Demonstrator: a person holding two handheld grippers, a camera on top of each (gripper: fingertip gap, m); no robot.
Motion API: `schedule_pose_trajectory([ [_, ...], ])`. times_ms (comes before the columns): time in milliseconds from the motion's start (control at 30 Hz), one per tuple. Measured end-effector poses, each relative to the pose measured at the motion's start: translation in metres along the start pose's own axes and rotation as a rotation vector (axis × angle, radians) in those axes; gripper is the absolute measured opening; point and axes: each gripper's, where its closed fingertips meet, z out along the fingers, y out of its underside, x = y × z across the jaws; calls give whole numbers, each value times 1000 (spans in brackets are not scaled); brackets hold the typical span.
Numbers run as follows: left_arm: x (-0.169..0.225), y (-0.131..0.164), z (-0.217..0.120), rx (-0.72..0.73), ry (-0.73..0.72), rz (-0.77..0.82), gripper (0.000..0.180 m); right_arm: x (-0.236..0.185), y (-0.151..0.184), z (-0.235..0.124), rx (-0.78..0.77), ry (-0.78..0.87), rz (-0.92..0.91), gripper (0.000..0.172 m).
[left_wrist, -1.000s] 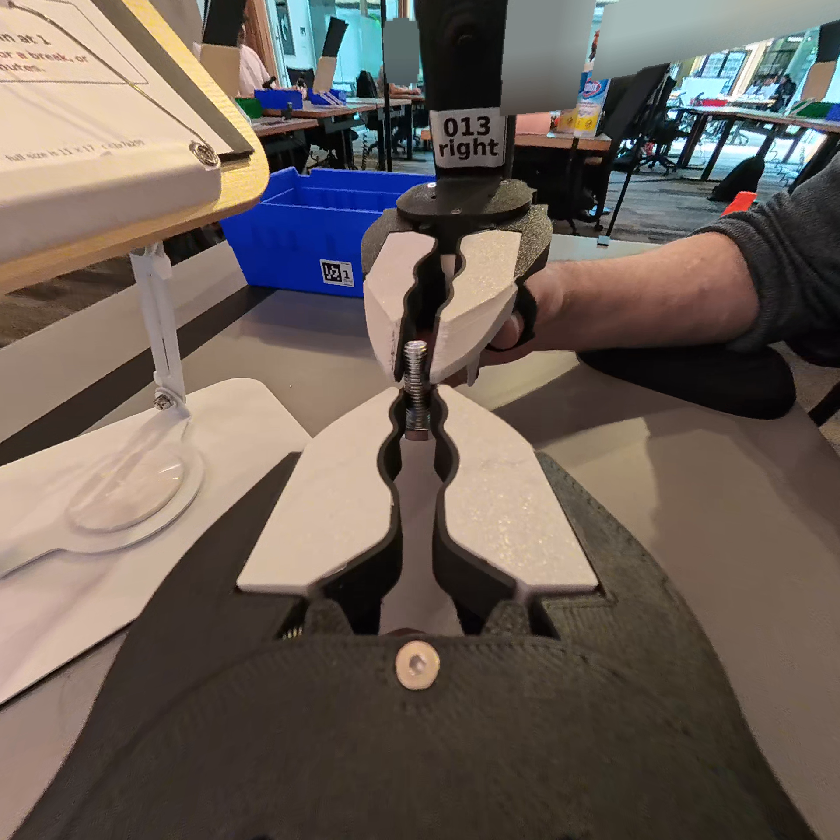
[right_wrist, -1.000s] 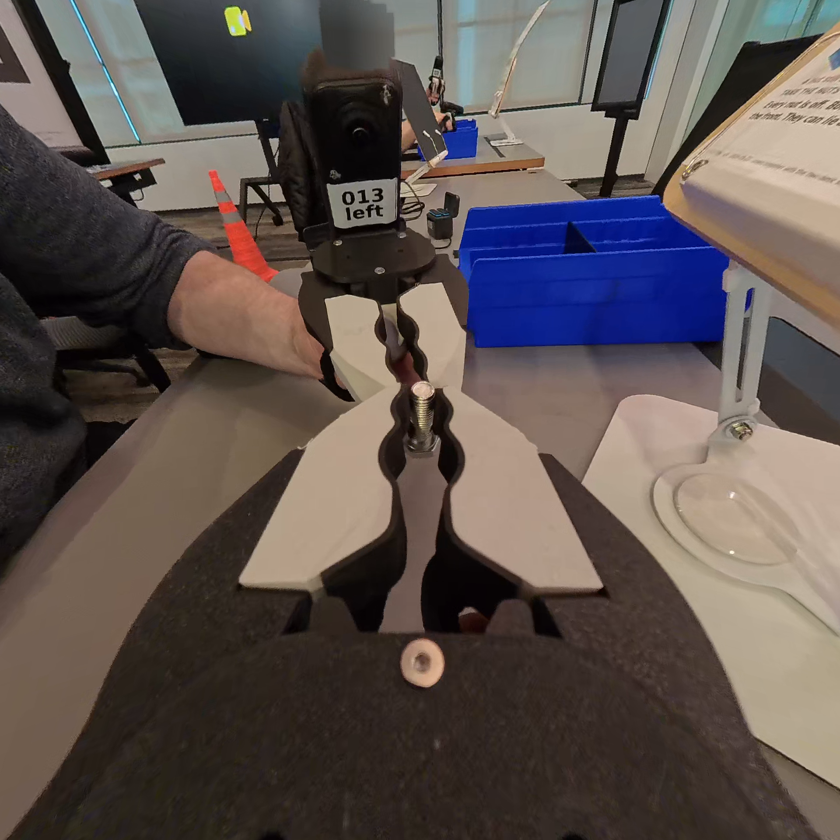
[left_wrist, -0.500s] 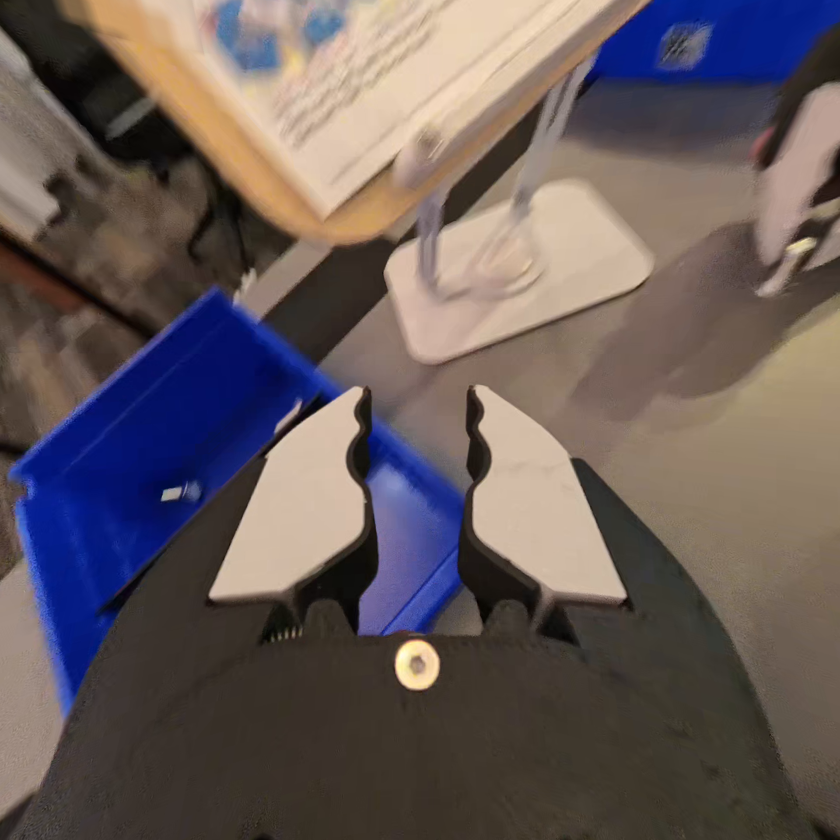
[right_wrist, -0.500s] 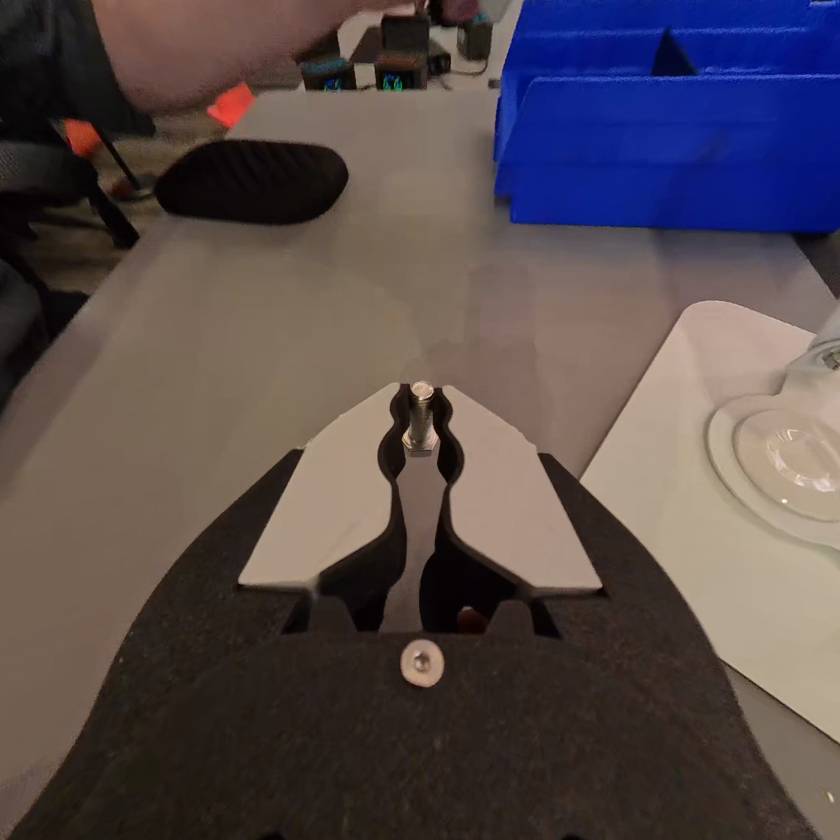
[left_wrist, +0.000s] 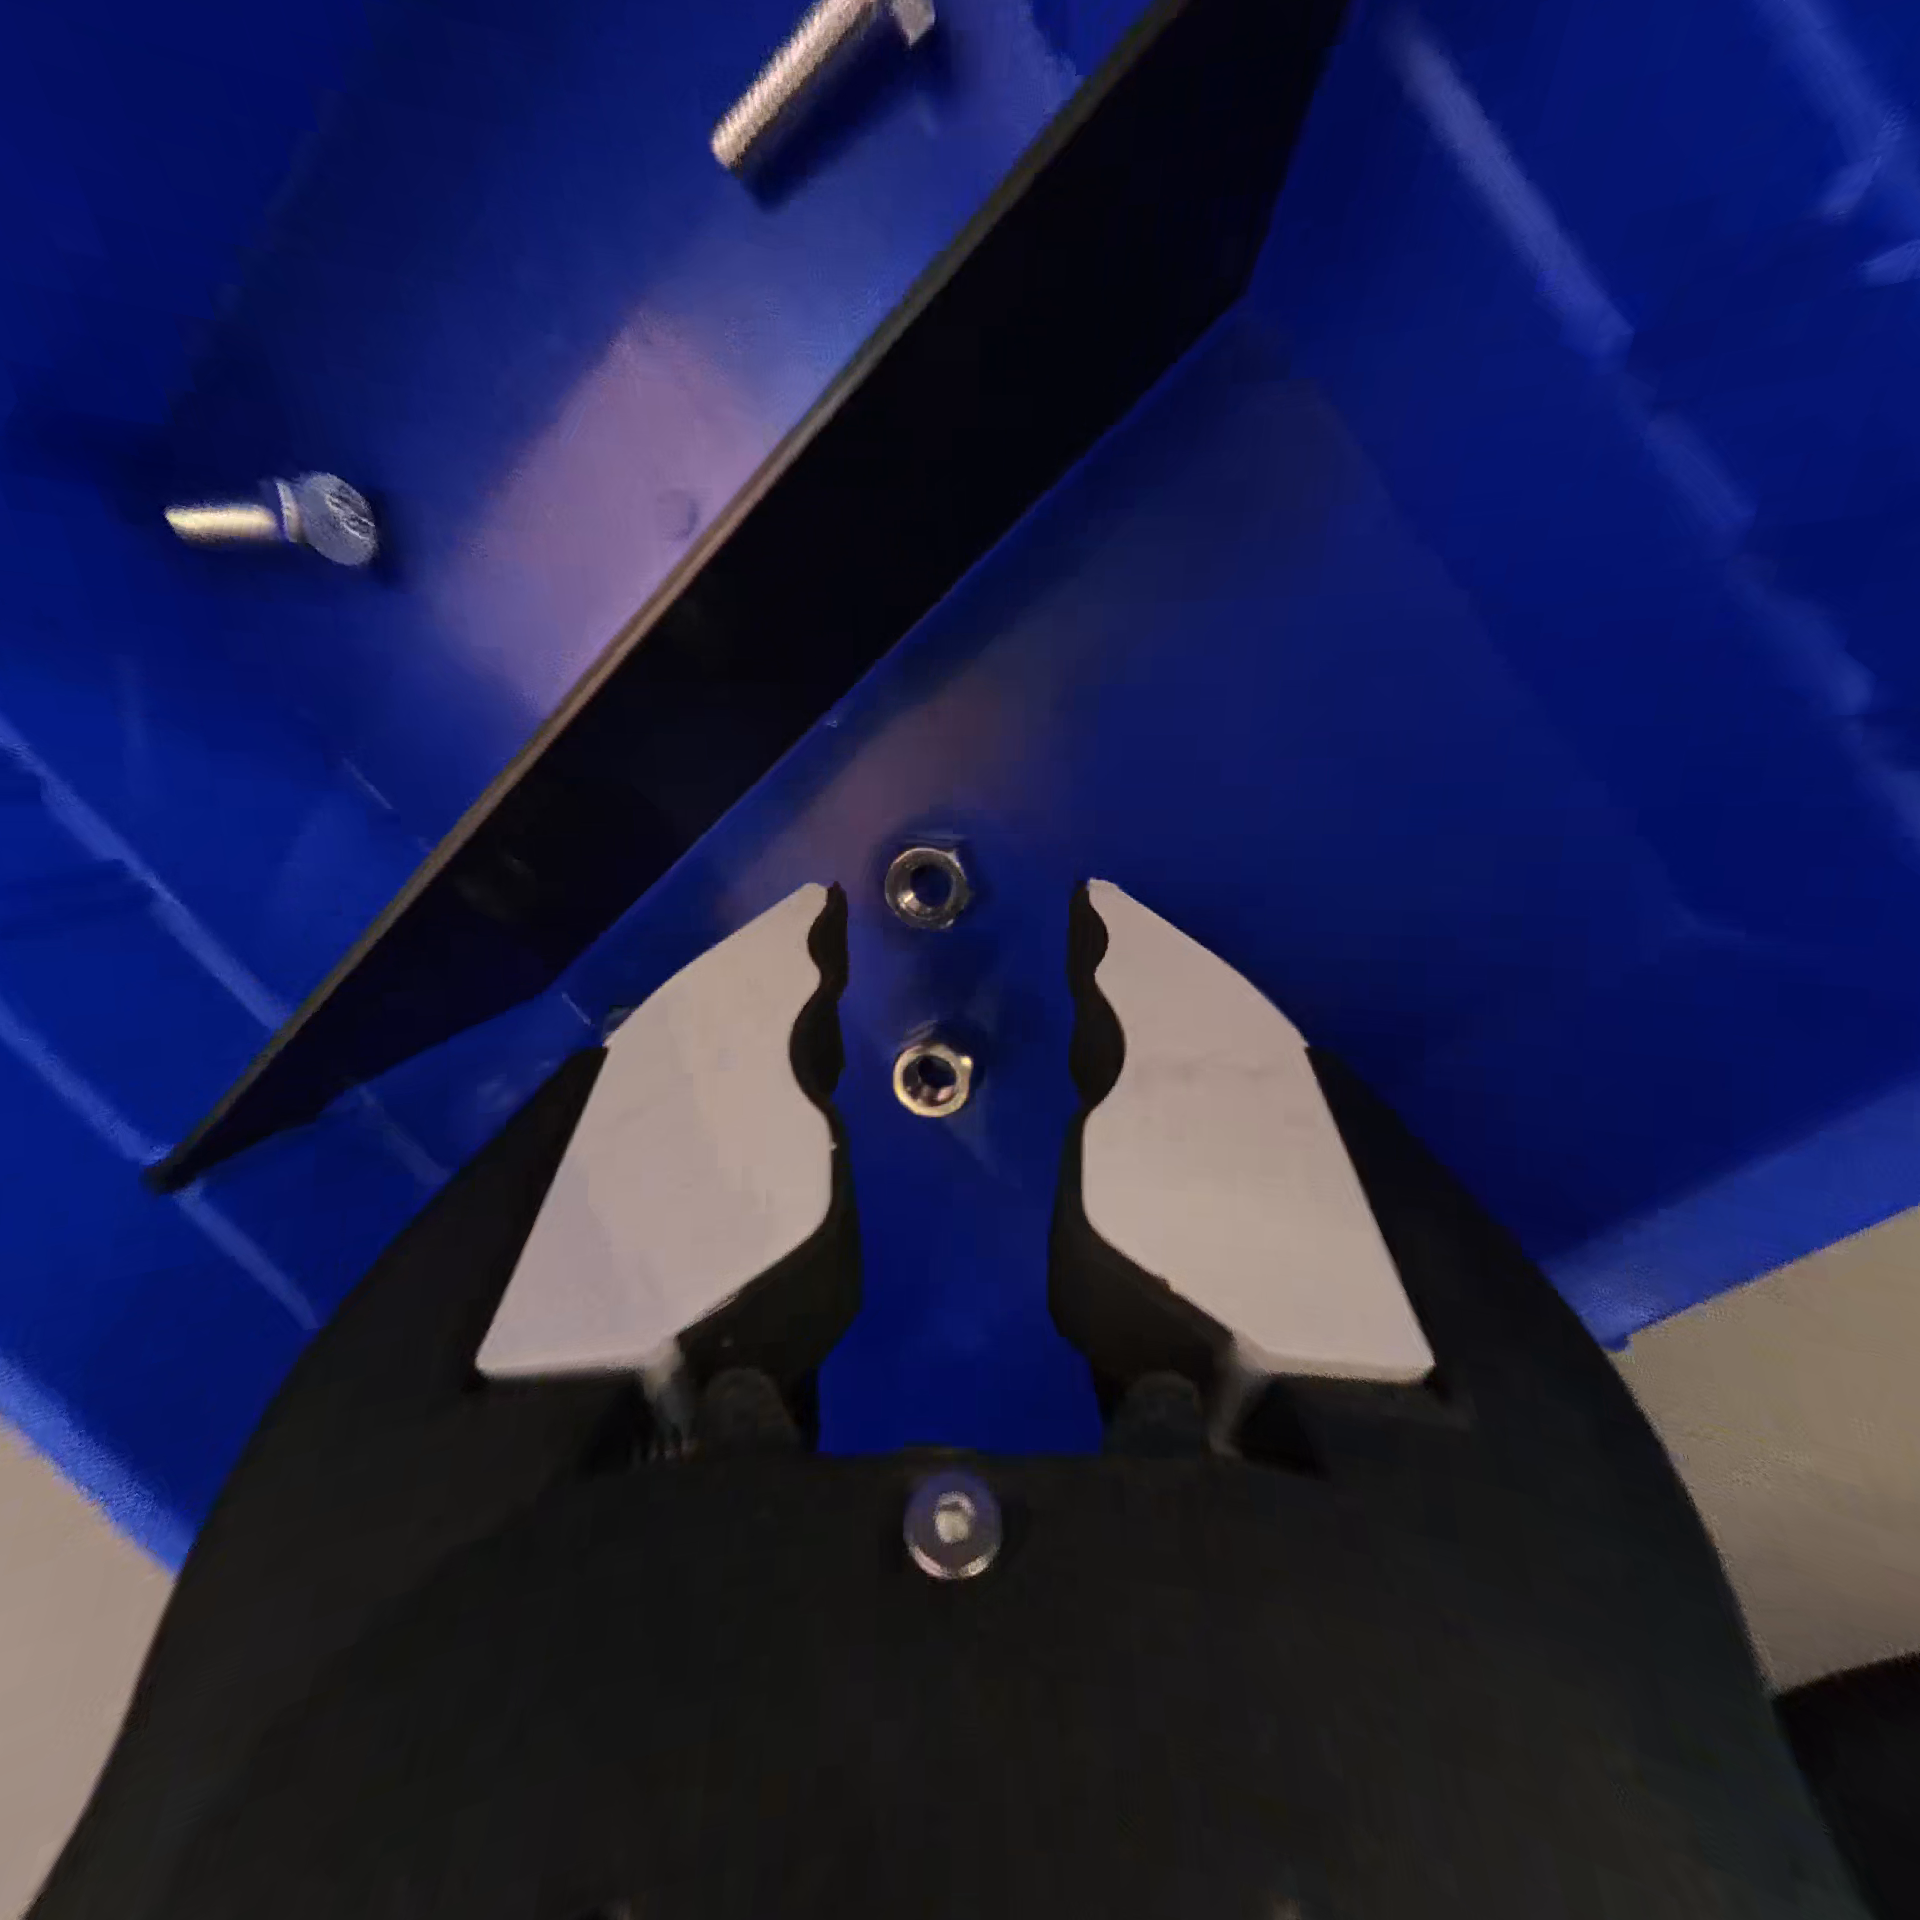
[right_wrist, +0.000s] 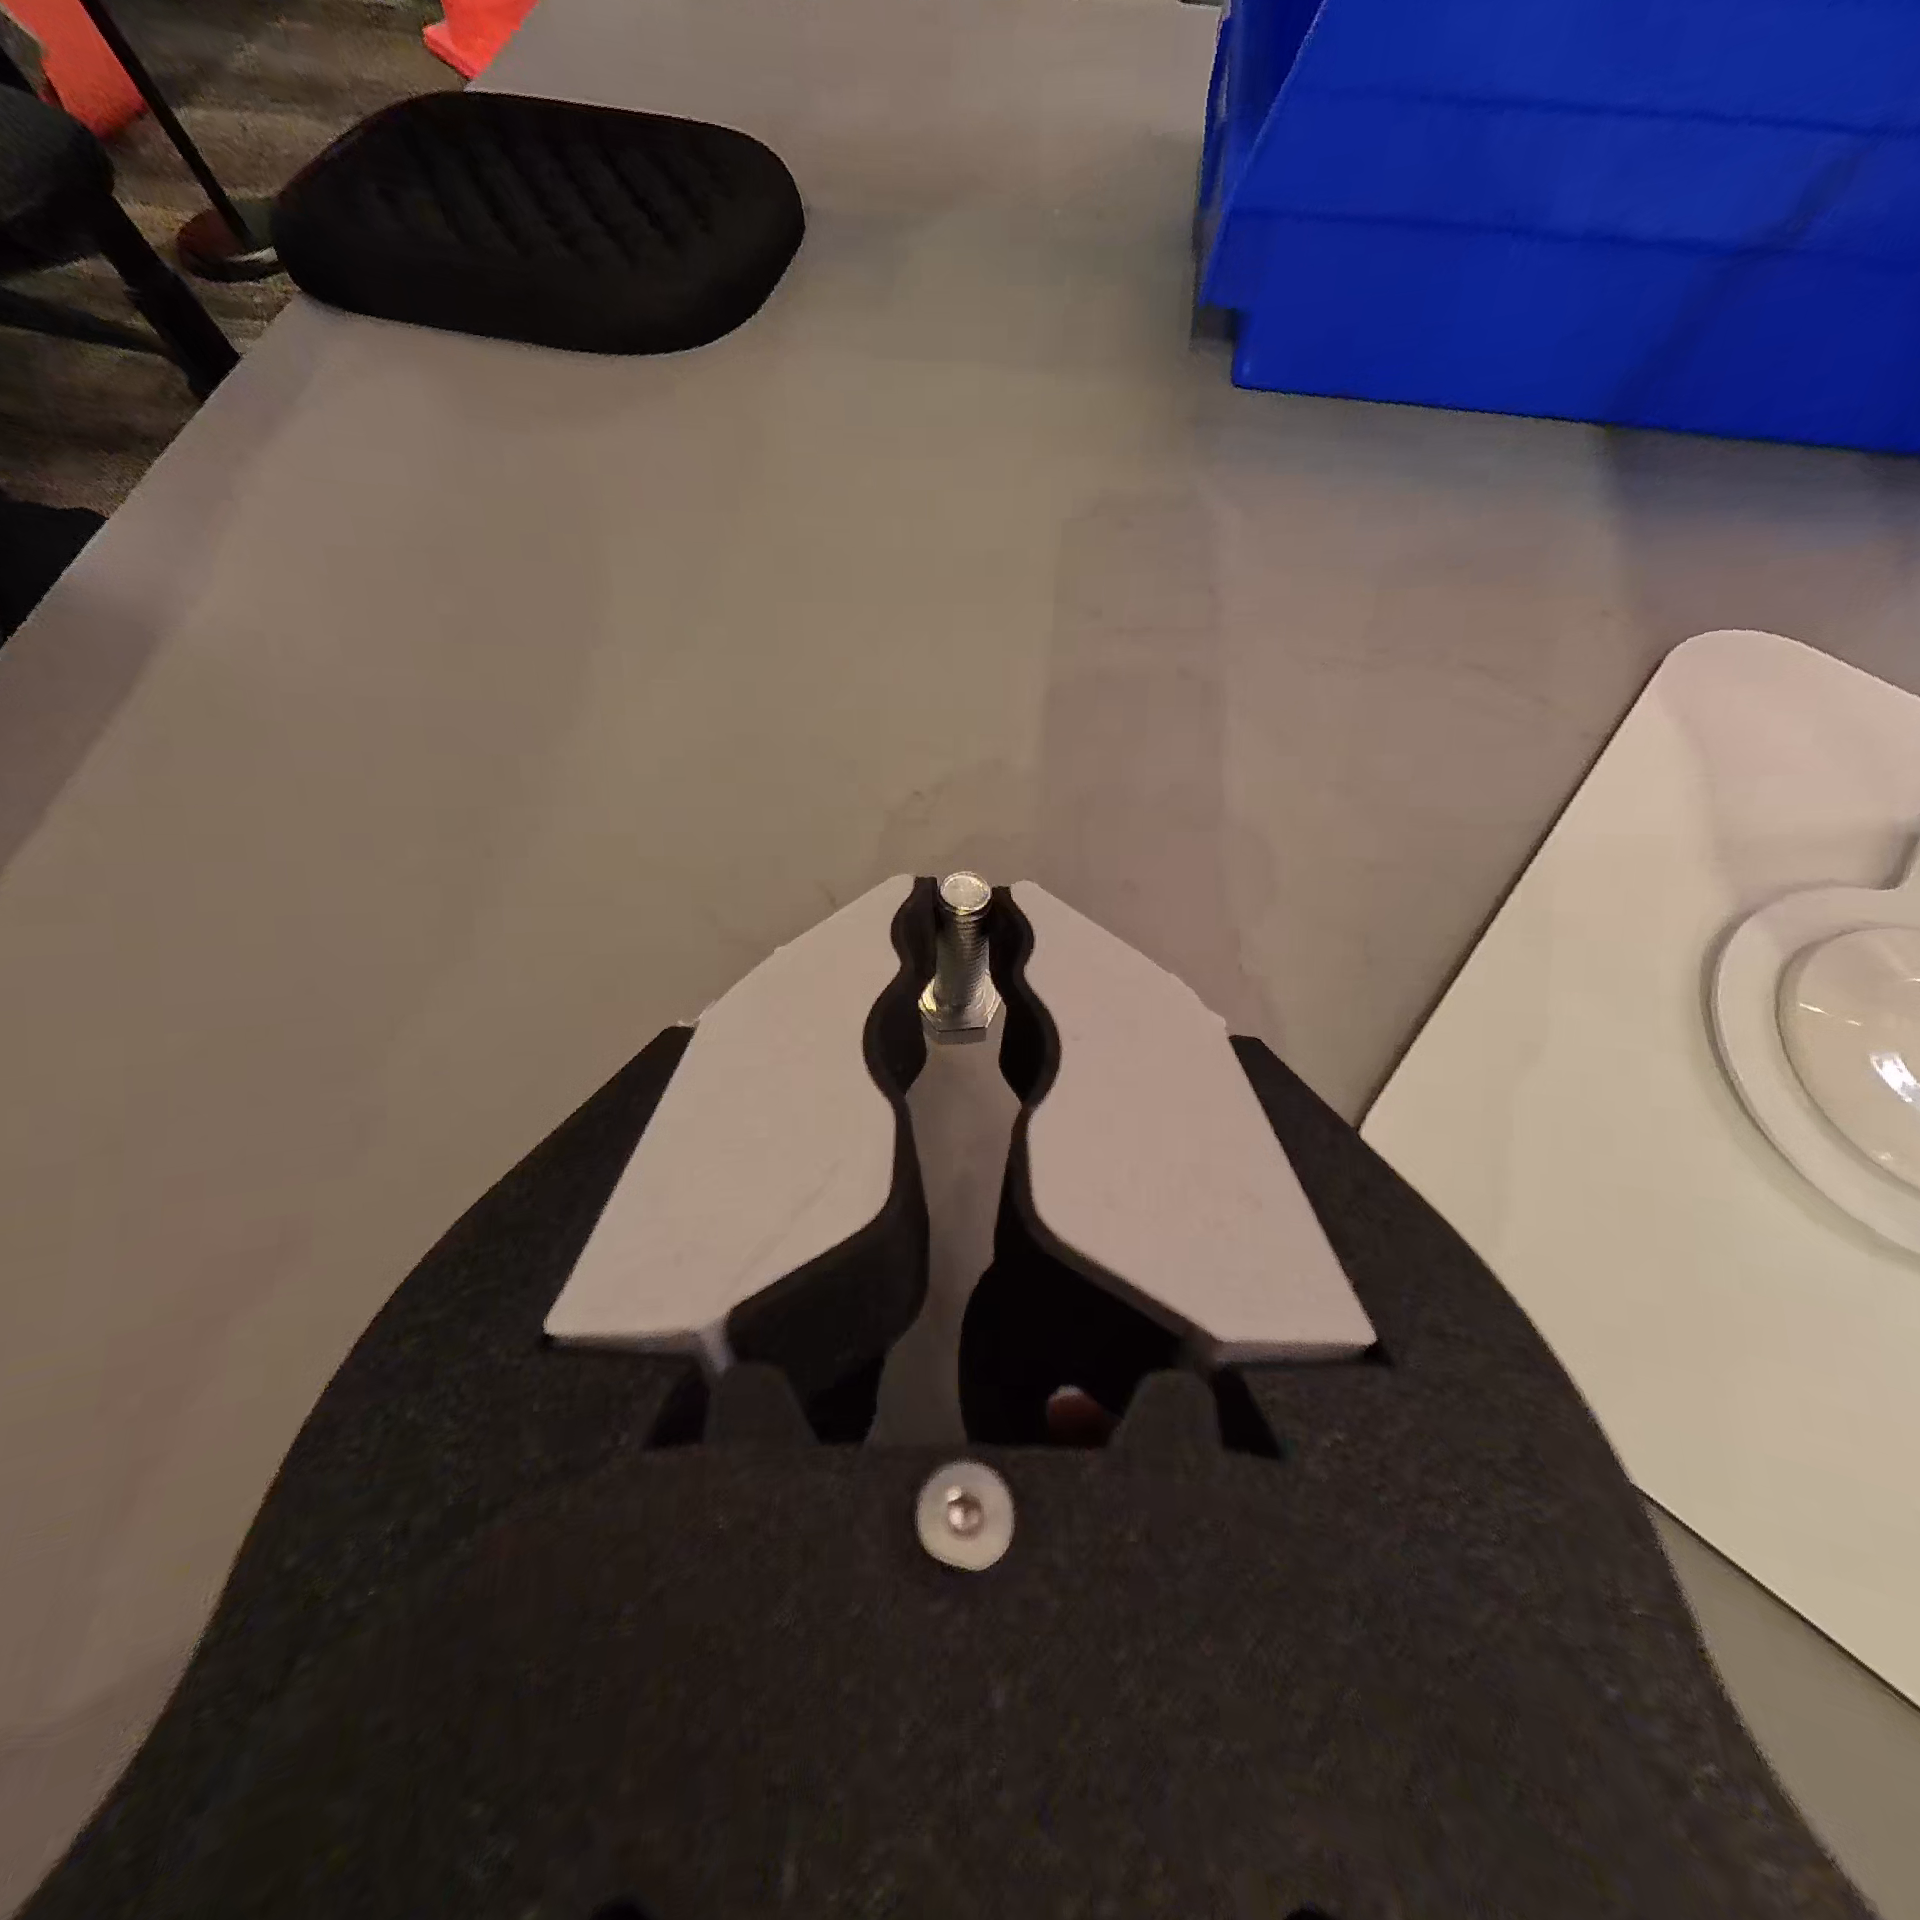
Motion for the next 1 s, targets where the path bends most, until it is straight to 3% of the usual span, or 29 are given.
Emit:
schedule_pose_trajectory([
  [233, -2, 2, 15, -69, 50, -60, 18, 0, 2, 0, 2, 2, -4, 9],
  [567, -2, 2, 10, -32, 40, -72, 17, 0, 2, -1, 3, 6, -10, 9],
  [767, 23, -12, -53, 93, 29, -50, 17, 1, 4, -2, -4, 4, -8, 9],
  [900, 75, -22, -107, 175, 30, 39, 17, 1, 4, -3, -6, -1, -8, 9],
  [1000, 125, -34, -124, 231, 62, 112, 17, 0, 5, -3, -11, -3, -15, 9],
])
